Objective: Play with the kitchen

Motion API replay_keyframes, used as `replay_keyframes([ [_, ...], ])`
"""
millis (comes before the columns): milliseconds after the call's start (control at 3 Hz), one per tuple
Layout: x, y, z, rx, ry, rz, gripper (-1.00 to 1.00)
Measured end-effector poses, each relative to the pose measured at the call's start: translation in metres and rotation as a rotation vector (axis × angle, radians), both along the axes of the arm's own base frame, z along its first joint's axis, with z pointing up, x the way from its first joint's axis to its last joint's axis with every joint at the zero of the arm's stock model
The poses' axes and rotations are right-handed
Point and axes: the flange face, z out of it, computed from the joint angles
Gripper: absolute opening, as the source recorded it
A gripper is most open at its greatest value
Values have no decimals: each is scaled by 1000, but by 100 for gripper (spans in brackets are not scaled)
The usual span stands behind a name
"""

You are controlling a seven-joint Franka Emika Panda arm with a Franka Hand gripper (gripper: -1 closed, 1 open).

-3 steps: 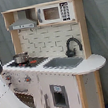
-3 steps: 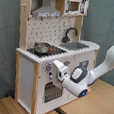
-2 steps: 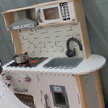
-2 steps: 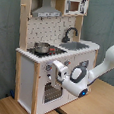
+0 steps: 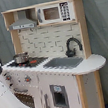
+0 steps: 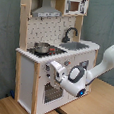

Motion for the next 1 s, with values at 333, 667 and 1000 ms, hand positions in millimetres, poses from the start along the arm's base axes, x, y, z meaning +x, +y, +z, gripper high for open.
replay_keyframes([
  [333, -3, 2, 24, -8, -59, -33, 100],
  [667, -5, -10, 7, -40, -39, -45, 100],
  [1000, -5, -10, 7, -40, -39, -45, -100],
])
